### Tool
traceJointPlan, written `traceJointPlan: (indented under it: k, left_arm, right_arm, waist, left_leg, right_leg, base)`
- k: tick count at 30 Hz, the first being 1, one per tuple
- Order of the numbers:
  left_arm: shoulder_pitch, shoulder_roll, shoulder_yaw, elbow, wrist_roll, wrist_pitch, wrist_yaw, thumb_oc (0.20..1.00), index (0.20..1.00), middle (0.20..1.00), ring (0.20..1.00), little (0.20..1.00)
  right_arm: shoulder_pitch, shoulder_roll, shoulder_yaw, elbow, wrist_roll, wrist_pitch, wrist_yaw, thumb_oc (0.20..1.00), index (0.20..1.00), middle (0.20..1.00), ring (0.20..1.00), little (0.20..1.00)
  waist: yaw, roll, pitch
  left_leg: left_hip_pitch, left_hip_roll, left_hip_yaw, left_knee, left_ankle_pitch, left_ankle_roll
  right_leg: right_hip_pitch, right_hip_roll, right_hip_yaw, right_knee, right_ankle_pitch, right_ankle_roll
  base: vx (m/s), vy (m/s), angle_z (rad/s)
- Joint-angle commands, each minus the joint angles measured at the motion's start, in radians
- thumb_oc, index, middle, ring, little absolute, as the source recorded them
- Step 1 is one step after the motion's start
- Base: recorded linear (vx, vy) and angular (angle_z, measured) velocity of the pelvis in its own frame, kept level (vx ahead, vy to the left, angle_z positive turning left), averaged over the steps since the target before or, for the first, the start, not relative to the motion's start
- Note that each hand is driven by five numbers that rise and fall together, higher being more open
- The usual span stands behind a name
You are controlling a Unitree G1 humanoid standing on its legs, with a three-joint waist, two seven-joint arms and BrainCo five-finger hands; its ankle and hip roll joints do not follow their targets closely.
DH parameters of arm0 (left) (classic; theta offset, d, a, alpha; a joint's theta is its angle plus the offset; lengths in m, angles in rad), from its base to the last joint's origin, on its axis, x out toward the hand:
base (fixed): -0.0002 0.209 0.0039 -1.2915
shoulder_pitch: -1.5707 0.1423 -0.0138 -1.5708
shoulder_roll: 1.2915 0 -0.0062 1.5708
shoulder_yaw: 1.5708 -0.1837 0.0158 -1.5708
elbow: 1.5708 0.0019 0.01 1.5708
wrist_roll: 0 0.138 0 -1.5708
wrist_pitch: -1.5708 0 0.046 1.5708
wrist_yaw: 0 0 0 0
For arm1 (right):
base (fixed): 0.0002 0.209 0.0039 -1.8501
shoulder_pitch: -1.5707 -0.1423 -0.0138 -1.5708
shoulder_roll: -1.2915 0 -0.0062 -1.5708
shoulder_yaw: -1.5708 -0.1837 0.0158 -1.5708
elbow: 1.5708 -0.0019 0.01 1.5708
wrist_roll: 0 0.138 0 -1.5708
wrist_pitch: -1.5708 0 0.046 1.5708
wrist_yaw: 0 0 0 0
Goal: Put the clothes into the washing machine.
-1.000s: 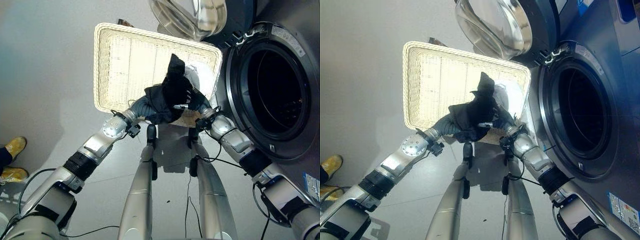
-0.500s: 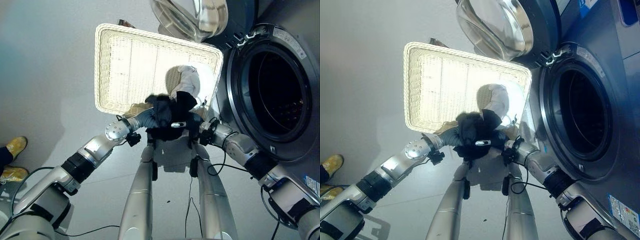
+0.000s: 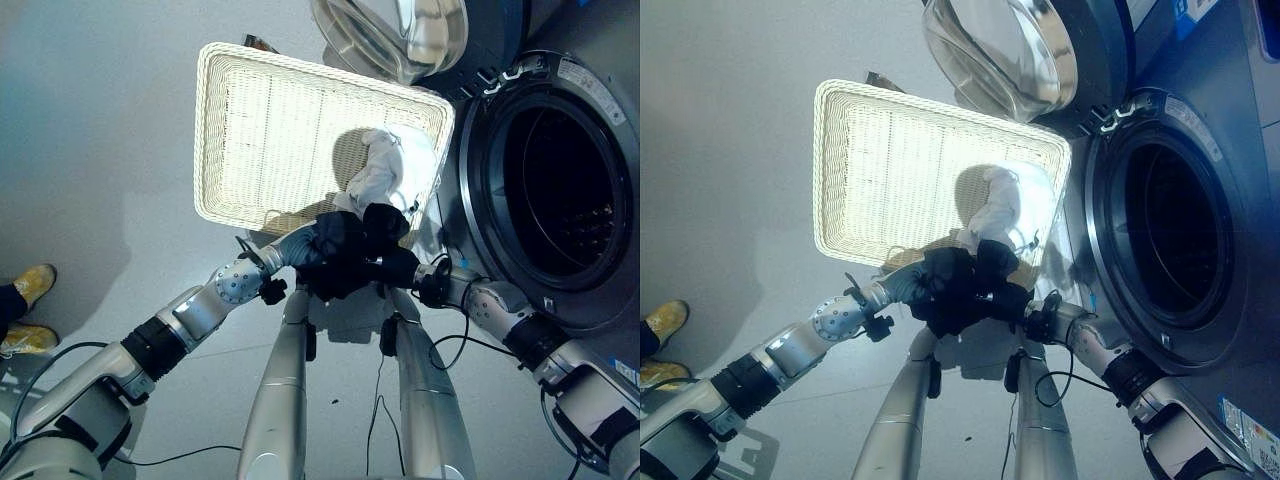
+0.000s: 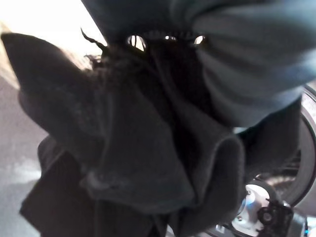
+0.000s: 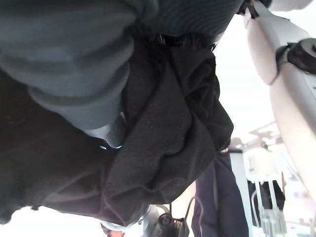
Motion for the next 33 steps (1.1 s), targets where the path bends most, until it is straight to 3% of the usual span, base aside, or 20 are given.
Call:
traceJointPlan:
  k: [1,5,9,12,13,14,16,18,20,21,23,24,26,27,28,29,30,33]
  left_arm:
    - [-0.068,-0.064,0.029,0.000,0.051,-0.024,0.158,1.000,1.000,1.000,1.000,1.000]
    - [-0.044,-0.084,0.064,0.017,0.071,-0.014,0.297,1.000,1.000,1.000,1.000,1.000]
    - [0.020,-0.098,0.157,0.037,0.129,0.022,0.570,1.000,1.000,1.000,1.000,1.000]
    - [0.031,-0.102,0.179,0.045,0.119,0.031,0.604,1.000,1.000,1.000,1.000,1.000]
    - [0.049,-0.112,0.217,0.064,0.094,0.046,0.662,1.000,1.000,1.000,1.000,1.000]
    - [0.062,-0.128,0.278,0.129,0.031,0.074,0.734,1.000,1.000,1.000,1.000,1.000]
    - [0.066,-0.139,0.304,0.175,0.000,0.102,0.763,1.000,1.000,1.000,1.000,1.000]
    - [0.069,-0.152,0.348,0.263,-0.056,0.122,0.792,1.000,1.000,1.000,1.000,1.000]
    - [0.065,-0.155,0.369,0.328,-0.091,0.110,0.790,1.000,1.000,1.000,1.000,1.000]
    - [0.065,-0.166,0.389,0.377,-0.092,0.110,0.784,1.000,1.000,1.000,1.000,1.000]
    - [0.064,-0.167,0.390,0.383,-0.090,0.109,0.785,1.000,1.000,1.000,1.000,1.000]
    - [0.047,-0.175,0.387,0.469,-0.090,0.102,0.762,1.000,1.000,1.000,1.000,1.000]
    - [0.039,-0.191,0.389,0.533,-0.084,0.088,0.737,1.000,1.000,1.000,1.000,1.000]
    - [0.038,-0.192,0.388,0.543,-0.084,0.083,0.736,1.000,1.000,1.000,1.000,1.000]
    - [0.035,-0.197,0.388,0.562,-0.084,0.077,0.731,1.000,1.000,1.000,1.000,1.000]
    - [0.027,-0.204,0.391,0.599,-0.090,0.066,0.714,1.000,1.000,1.000,1.000,1.000]
    - [0.020,-0.207,0.386,0.640,-0.090,0.052,0.695,1.000,1.000,1.000,1.000,1.000]
    - [0.020,-0.213,0.382,0.676,-0.086,0.028,0.684,1.000,1.000,1.000,1.000,1.000]
  right_arm:
    - [0.054,0.108,0.057,-0.100,0.147,0.093,0.100,0.200,0.200,0.200,0.200,0.200]
    - [0.086,0.125,0.025,-0.072,0.204,0.128,0.094,0.200,0.200,0.200,0.200,0.200]
    - [0.143,0.133,-0.018,-0.051,0.256,0.198,0.163,0.200,0.200,0.200,0.200,0.200]
    - [0.150,0.134,-0.027,-0.050,0.301,0.221,0.169,0.200,0.200,0.200,0.200,0.200]
    - [0.163,0.144,-0.047,-0.049,0.360,0.252,0.172,0.200,0.200,0.200,0.200,0.200]
    - [0.176,0.165,-0.077,-0.056,0.433,0.252,0.143,0.200,0.200,0.200,0.200,0.200]
    - [0.183,0.180,-0.093,-0.064,0.510,0.228,0.101,0.200,0.200,0.200,0.200,0.200]
    - [0.192,0.189,-0.125,-0.088,0.679,0.088,0.010,0.200,0.200,0.200,0.200,0.200]
    - [0.196,0.187,-0.155,-0.090,0.816,0.006,-0.032,0.200,0.200,0.200,0.200,0.200]
    - [0.208,0.198,-0.183,-0.092,0.830,-0.085,-0.029,0.200,0.200,0.200,0.200,0.200]
    - [0.209,0.200,-0.188,-0.093,0.830,-0.111,-0.030,0.200,0.200,0.200,0.200,0.200]
    - [0.209,0.232,-0.256,-0.086,0.830,-0.306,-0.048,0.200,0.200,0.200,0.200,0.200]
    - [0.188,0.264,-0.342,-0.083,0.830,-0.465,-0.102,0.200,0.200,0.200,0.200,0.200]
    - [0.186,0.267,-0.352,-0.082,0.830,-0.468,-0.107,0.200,0.200,0.200,0.200,0.200]
    - [0.178,0.274,-0.377,-0.079,0.830,-0.512,-0.121,0.200,0.200,0.200,0.200,0.200]
    - [0.156,0.281,-0.431,-0.078,0.830,-0.610,-0.164,0.200,0.200,0.200,0.200,0.200]
    - [0.098,0.275,-0.519,-0.072,0.830,-0.760,-0.297,0.200,0.200,0.200,0.200,0.200]
    - [0.023,0.239,-0.616,-0.046,0.830,-0.908,-0.471,0.200,0.200,0.200,0.200,0.200]
  waist:
    - [-0.024,0.030,0.000]
    - [-0.030,0.030,0.000]
    - [-0.033,0.035,0.000]
    - [-0.033,0.035,0.000]
    - [-0.034,0.035,0.000]
    - [-0.042,0.032,0.000]
    - [-0.049,0.030,0.000]
    - [-0.068,0.026,0.000]
    - [-0.079,0.024,0.000]
    - [-0.090,0.023,0.000]
    - [-0.091,0.023,0.000]
    - [-0.108,0.020,0.000]
    - [-0.117,0.019,0.000]
    - [-0.117,0.018,0.000]
    - [-0.119,0.018,0.000]
    - [-0.124,0.018,0.000]
    - [-0.125,0.019,0.000]
    - [-0.125,0.021,0.000]
  left_leg:
    - [0.007,-0.081,0.056,-0.072,0.031,0.042]
    - [0.004,-0.081,0.058,-0.077,0.029,0.041]
    - [0.003,-0.082,0.058,-0.075,0.027,0.037]
    - [0.003,-0.082,0.057,-0.072,0.026,0.036]
    - [0.006,-0.082,0.057,-0.069,0.022,0.034]
    - [0.009,-0.081,0.064,-0.064,0.019,0.031]
    - [0.013,-0.080,0.069,-0.062,0.018,0.028]
    - [0.021,-0.072,0.091,-0.061,0.016,0.022]
    - [0.028,-0.065,0.108,-0.061,0.015,0.019]
    - [0.035,-0.058,0.126,-0.064,0.013,0.017]
    - [0.036,-0.057,0.129,-0.065,0.012,0.016]
    - [0.041,-0.045,0.164,-0.060,0.005,0.012]
    - [0.048,-0.043,0.177,-0.049,-0.007,0.012]
    - [0.048,-0.042,0.178,-0.049,-0.008,0.012]
    - [0.051,-0.041,0.180,-0.048,-0.010,0.012]
    - [0.055,-0.040,0.186,-0.044,-0.016,0.013]
    - [0.059,-0.038,0.195,-0.037,-0.025,0.012]
    - [0.062,-0.036,0.204,-0.027,-0.034,0.012]
  right_leg:
    - [0.038,0.053,-0.043,0.025,-0.070,0.074]
    - [0.037,0.056,-0.036,0.012,-0.068,0.074]
    - [0.038,0.059,-0.026,0.010,-0.073,0.073]
    - [0.038,0.059,-0.025,0.011,-0.075,0.073]
    - [0.042,0.060,-0.021,0.013,-0.078,0.074]
    - [0.042,0.064,-0.014,0.017,-0.081,0.075]
    - [0.044,0.066,-0.009,0.017,-0.081,0.075]
    - [0.048,0.072,0.005,0.015,-0.080,0.075]
    - [0.051,0.074,0.012,0.013,-0.079,0.075]
    - [0.056,0.074,0.012,0.009,-0.080,0.077]
    - [0.056,0.074,0.012,0.008,-0.080,0.078]
    - [0.057,0.072,0.013,0.004,-0.077,0.076]
    - [0.061,0.072,0.015,0.007,-0.079,0.076]
    - [0.061,0.072,0.015,0.007,-0.079,0.076]
    - [0.062,0.072,0.016,0.009,-0.080,0.076]
    - [0.064,0.071,0.017,0.012,-0.083,0.076]
    - [0.068,0.068,0.012,0.015,-0.084,0.077]
    - [0.067,0.066,0.010,0.021,-0.085,0.076]
  base:
    - [0.00,-0.041,-0.01]
    - [-0.01,-0.046,-0.03]
    - [-0.01,-0.051,-0.02]
    - [0.00,-0.027,-0.02]
    - [-0.01,-0.082,-0.06]
    - [-0.02,-0.090,-0.07]
    - [-0.02,-0.022,-0.07]
    - [-0.01,0.040,-0.09]
    - [0.00,0.072,-0.22]
    - [0.00,0.077,-0.23]
    - [0.00,0.045,-0.27]
    - [0.00,0.054,-0.29]
    - [0.01,0.027,-0.21]
    - [0.02,-0.003,-0.25]
    - [0.02,-0.014,-0.20]
    - [0.02,-0.040,-0.24]
    - [0.02,-0.044,-0.20]
    - [0.02,-0.050,-0.13]
